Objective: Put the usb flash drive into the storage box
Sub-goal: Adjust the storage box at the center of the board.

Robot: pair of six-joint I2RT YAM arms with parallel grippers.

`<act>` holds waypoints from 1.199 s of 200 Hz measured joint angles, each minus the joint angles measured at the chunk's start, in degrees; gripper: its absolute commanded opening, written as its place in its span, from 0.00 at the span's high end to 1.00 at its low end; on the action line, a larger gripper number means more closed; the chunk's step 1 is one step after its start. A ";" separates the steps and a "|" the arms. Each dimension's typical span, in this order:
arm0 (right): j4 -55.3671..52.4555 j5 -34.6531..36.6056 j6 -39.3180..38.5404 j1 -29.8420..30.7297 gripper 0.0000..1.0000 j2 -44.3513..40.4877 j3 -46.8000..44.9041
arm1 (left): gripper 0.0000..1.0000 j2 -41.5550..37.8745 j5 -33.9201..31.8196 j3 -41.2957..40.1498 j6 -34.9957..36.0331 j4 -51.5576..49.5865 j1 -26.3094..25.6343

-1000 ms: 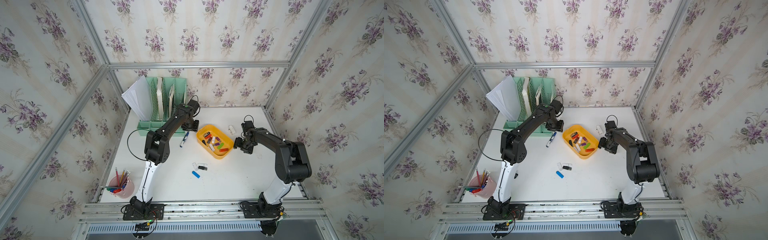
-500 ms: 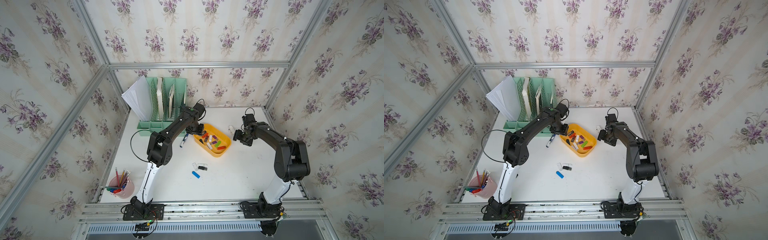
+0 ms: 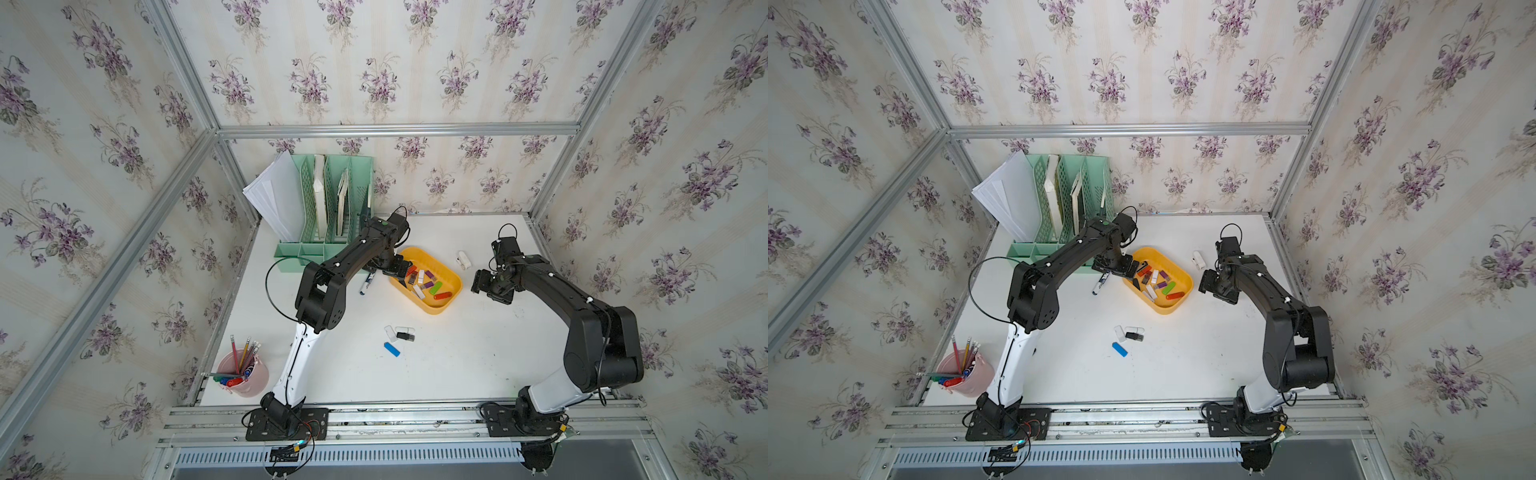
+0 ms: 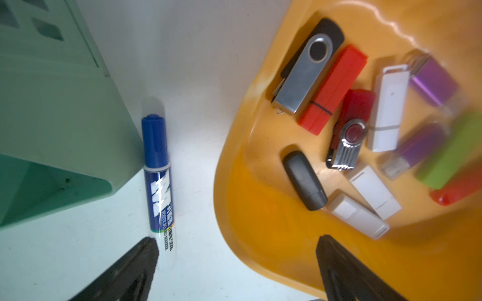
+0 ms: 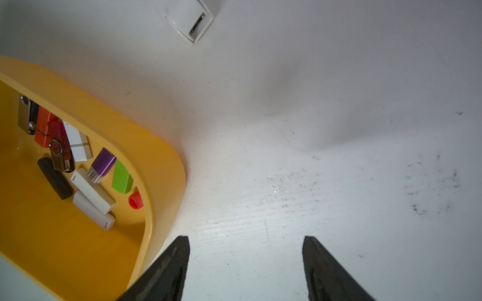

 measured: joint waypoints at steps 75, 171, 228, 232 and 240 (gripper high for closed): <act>-1.14 -1.40 -0.15 1.38 0.25 -4.81 -4.92 | 0.01 -7.21 0.87 -12.39 -2.01 1.66 -2.97; -1.81 -3.21 6.32 16.31 0.17 -12.92 -13.07 | 0.01 -11.32 5.75 -16.46 -8.70 3.23 -9.66; -3.76 -2.95 10.69 20.02 0.06 -16.46 -17.44 | 0.01 -9.62 8.41 -12.48 -11.13 4.31 -12.31; -3.82 -2.78 10.95 20.06 0.06 -16.35 -17.66 | 0.01 -9.62 8.52 -12.24 -11.19 4.31 -12.55; -3.87 -2.27 10.99 20.00 0.06 -16.02 -17.88 | 0.01 -9.70 8.63 -11.85 -11.45 4.33 -12.79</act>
